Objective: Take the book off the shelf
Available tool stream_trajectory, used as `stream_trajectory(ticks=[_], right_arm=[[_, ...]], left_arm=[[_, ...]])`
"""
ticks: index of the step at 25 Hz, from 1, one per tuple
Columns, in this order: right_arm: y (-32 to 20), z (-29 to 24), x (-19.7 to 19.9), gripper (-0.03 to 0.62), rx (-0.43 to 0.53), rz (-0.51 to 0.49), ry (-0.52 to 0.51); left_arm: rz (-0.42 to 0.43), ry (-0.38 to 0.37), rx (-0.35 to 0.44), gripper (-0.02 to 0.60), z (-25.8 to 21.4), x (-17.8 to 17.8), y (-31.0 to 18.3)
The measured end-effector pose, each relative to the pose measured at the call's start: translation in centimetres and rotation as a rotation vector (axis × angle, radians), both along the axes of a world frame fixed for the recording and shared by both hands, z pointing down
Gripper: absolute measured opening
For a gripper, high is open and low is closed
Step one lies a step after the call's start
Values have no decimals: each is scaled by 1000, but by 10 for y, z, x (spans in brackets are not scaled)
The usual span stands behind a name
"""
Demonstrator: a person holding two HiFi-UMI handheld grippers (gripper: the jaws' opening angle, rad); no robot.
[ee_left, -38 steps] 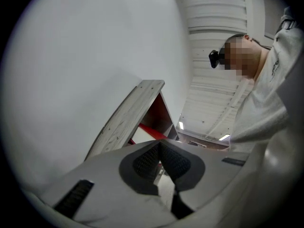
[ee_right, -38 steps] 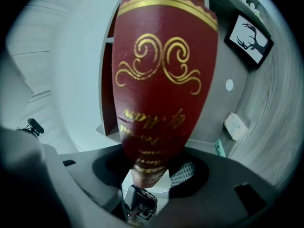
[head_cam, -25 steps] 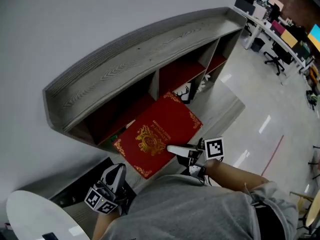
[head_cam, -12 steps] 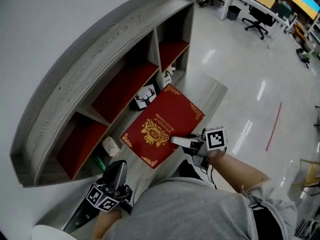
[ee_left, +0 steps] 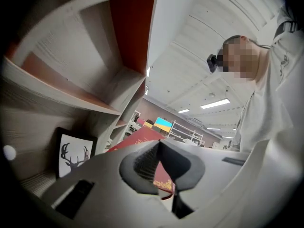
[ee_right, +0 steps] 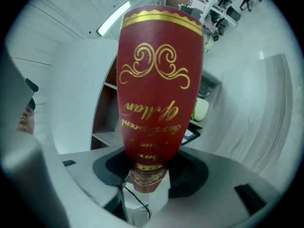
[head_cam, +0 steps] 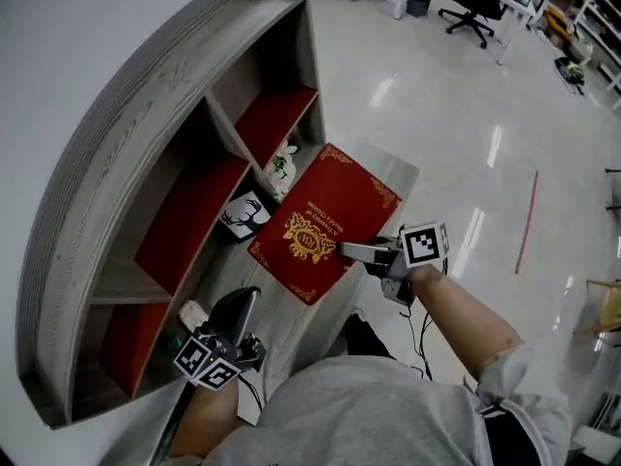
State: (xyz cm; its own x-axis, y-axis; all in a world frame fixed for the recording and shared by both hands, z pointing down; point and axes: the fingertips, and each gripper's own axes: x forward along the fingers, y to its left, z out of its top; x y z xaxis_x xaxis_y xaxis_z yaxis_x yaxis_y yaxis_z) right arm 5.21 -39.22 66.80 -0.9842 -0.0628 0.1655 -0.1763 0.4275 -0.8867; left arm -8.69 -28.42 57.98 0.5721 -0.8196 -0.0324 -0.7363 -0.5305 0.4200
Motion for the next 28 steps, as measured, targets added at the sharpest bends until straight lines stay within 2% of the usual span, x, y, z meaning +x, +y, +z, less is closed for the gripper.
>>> stream_trajectory(ticks=[2,5,8,11,14,15,19,28], right_arm=[[-23,10,12,225,25,8,22],[-18,11,12,225,-79,44,2],[-22,14,14,225,-53,53,26],[-41,29,28,225,-98,77,47],[-69,36,41,226,-24,56,70],[-64,32,36,227,-10,50,74],[-17,16,14,227,-145,77,89],[-14,9,12,227,-200,36,118]], left_arm=[[21,-5,-7,12,11,12,-25],[40,-8,-27,12,12,13,-27],[53,-3,-44,12,20,13,-28],[71,7,-60,12,32,27,-48],[91,12,-83,12,40,43,-70],[96,13,-89,12,34,40,-63],[114,10,-108,12,2,22,-21],[134,-8,-160,12,-24,36,-22]])
